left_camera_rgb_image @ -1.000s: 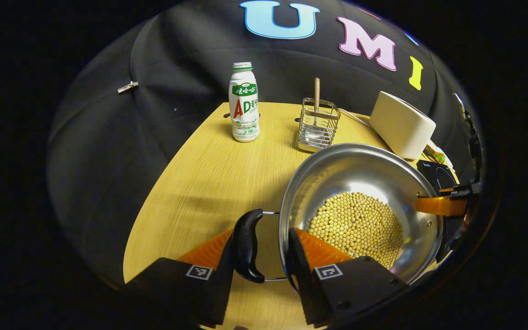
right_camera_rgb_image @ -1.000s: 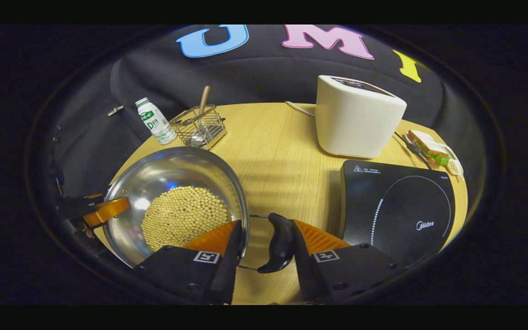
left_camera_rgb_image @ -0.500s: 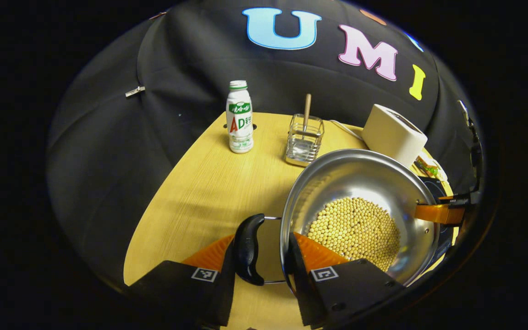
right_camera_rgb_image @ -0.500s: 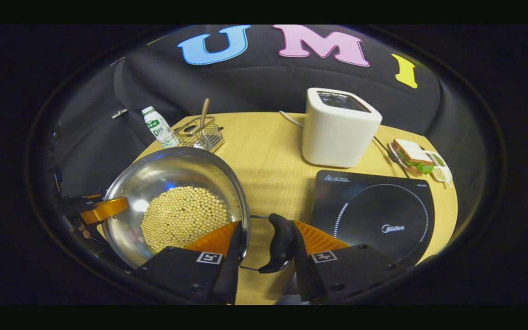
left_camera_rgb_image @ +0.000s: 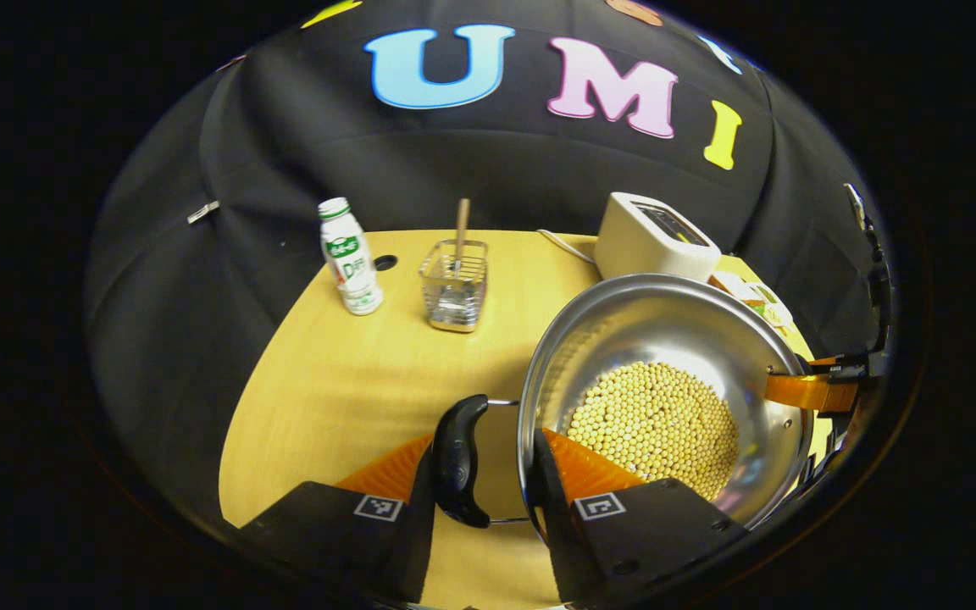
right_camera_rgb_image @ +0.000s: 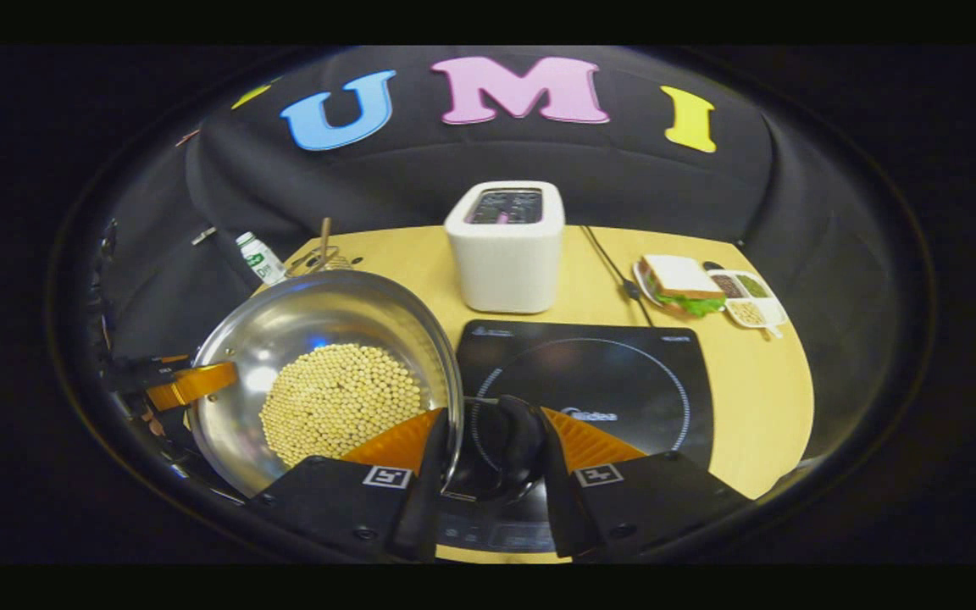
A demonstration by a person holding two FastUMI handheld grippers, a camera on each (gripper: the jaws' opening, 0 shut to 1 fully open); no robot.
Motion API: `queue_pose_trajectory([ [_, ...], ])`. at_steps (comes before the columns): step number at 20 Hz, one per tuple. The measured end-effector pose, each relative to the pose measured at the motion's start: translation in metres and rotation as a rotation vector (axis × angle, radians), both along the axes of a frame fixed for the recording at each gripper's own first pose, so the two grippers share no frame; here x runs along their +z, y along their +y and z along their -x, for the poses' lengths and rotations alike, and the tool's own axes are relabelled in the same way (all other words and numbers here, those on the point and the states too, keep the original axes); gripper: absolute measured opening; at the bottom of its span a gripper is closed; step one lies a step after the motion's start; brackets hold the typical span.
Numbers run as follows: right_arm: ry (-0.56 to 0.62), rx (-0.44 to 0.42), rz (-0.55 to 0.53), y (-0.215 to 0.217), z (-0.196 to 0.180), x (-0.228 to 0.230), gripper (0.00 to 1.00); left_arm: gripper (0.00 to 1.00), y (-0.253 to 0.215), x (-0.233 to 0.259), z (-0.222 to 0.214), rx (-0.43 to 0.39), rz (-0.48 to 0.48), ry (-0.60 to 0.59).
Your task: First push the handle of the pot to place it horizontally, then grasp the pot with both hands and set it on the induction cooktop.
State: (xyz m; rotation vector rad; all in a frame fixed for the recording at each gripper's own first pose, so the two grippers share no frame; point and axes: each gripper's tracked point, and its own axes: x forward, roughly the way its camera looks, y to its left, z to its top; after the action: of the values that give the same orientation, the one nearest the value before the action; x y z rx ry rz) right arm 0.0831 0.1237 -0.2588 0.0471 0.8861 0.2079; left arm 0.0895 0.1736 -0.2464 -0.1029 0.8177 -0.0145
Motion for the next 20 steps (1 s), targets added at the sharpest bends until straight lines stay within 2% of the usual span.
queue_pose_trajectory([
  [6, 0.033, -0.077, 0.007, -0.092, 0.001, -0.006, 0.55, 0.59, -0.089, 0.002, -0.02, -0.077, 0.013, 0.016],
  [10, 0.041, -0.104, 0.01, -0.136, -0.004, -0.015, 0.54, 0.59, -0.136, -0.002, -0.03, -0.099, 0.024, 0.027],
  [15, 0.045, -0.114, 0.01, -0.17, -0.013, -0.025, 0.54, 0.59, -0.17, -0.007, -0.043, -0.108, 0.031, 0.026],
  [16, 0.048, -0.114, 0.01, -0.175, -0.015, -0.028, 0.51, 0.59, -0.175, -0.011, -0.045, -0.109, 0.03, 0.028],
  [17, 0.05, -0.114, 0.008, -0.177, -0.018, -0.031, 0.54, 0.59, -0.178, -0.013, -0.047, -0.109, 0.03, 0.03],
  [20, 0.049, -0.111, 0.007, -0.183, -0.025, -0.038, 0.54, 0.59, -0.184, -0.017, -0.053, -0.105, 0.031, 0.032],
])
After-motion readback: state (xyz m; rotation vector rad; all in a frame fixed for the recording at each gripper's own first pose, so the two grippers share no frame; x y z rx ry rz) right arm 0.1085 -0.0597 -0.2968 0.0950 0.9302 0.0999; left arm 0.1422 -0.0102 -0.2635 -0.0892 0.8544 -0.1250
